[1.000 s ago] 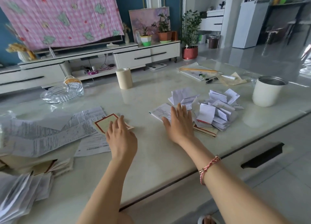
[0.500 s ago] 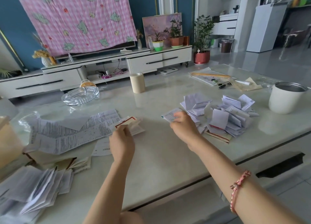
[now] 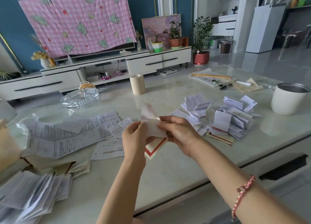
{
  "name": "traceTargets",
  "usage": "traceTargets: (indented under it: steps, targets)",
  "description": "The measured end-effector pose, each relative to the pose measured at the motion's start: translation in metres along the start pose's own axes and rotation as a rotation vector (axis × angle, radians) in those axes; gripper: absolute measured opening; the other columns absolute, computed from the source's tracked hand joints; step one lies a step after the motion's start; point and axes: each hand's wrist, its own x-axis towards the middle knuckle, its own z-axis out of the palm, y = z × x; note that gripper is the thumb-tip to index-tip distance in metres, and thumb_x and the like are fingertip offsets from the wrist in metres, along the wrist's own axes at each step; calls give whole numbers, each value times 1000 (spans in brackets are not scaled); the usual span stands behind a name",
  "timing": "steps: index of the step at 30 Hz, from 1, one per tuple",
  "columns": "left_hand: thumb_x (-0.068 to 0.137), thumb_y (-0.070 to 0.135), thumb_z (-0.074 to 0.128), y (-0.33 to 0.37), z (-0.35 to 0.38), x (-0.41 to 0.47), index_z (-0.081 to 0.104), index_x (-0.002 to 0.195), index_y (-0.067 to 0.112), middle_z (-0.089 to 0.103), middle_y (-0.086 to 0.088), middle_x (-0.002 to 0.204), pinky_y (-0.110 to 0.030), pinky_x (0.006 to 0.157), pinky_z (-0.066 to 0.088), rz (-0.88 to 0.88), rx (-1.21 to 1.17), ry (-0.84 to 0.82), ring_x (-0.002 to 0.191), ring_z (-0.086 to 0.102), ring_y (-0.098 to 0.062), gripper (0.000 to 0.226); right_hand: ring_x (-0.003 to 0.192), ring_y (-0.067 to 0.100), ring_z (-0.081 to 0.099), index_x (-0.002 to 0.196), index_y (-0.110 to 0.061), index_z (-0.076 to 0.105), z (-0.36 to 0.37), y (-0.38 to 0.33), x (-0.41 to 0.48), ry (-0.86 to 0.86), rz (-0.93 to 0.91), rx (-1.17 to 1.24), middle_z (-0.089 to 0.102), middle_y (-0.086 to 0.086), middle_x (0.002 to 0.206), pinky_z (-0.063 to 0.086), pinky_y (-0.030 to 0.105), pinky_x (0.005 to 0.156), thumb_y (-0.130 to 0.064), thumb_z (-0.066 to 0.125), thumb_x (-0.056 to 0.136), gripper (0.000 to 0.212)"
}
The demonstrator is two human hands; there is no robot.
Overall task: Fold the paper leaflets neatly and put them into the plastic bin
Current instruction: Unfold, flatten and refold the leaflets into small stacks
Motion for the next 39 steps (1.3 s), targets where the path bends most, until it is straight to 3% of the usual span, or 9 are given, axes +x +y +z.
traceTargets:
  steps: [6,11,17,20,24,29,33,36,39]
  targets:
    - [93,29,50,-6,0,9,56,112,7,62,-9,104,-29,71,41,-95,92,37,81,53,-14,30,74,17,58,88,-19,65,-6,-7,-2,67,-44,79,64,4,84,43,25,66,-1,60,84,19]
    - [94,27,52,-2,-1,7,59,100,13,64,-6,90,-33,64,50,-330,-157,-108,82,62,-20,17,60,11,57,81,-17,64,-10,-15,-6,26,-13,192,63,-2,69,43,24,62,-10,52,89,17]
    - [91,8,55,-4,-1,5,60,81,14,63,-4,79,-34,73,52,-51,-50,46,67,58,-14,13,79,20,58,103,-13,58,-24,-25,-5,114,55,351,62,7,87,49,36,73,-53,35,95,46]
    - [91,13,56,-4,-1,5,54,112,13,58,-2,94,-26,65,47,1,2,79,73,56,-11,21,88,14,58,125,-15,51,-38,-36,-5,249,-77,126,61,6,111,44,35,79,-53,34,95,52]
    - [92,16,55,-1,1,3,44,130,18,54,3,100,-21,67,46,68,47,72,78,55,-5,39,108,10,54,127,-20,51,-46,-43,-9,249,-334,-335,56,3,127,41,14,81,-25,59,90,37]
    - [92,17,55,1,1,3,45,131,20,54,-2,111,-28,75,50,41,42,45,80,56,-7,41,120,18,50,137,-26,42,-53,-35,-7,109,-77,-396,48,3,137,39,39,105,-43,66,81,62]
    - [91,16,56,-1,-3,6,44,130,26,54,-4,120,-35,86,50,-6,-11,37,97,59,-19,42,124,14,47,125,-37,52,-59,-38,-15,-88,-54,-432,49,-3,133,33,35,109,-49,79,60,71]
    - [91,13,56,-4,-5,11,47,123,29,56,-5,119,-38,88,50,-63,-88,5,95,59,-19,37,113,11,54,120,-31,57,-60,-42,-18,-162,-69,-399,56,-5,120,39,27,99,-36,73,66,56]
    - [91,12,56,-7,-7,15,53,114,26,57,-3,117,-39,88,49,-88,-79,-15,94,59,-19,27,84,11,63,107,-19,63,-56,-40,-16,-46,-94,-261,65,1,95,50,20,69,-17,65,85,22]
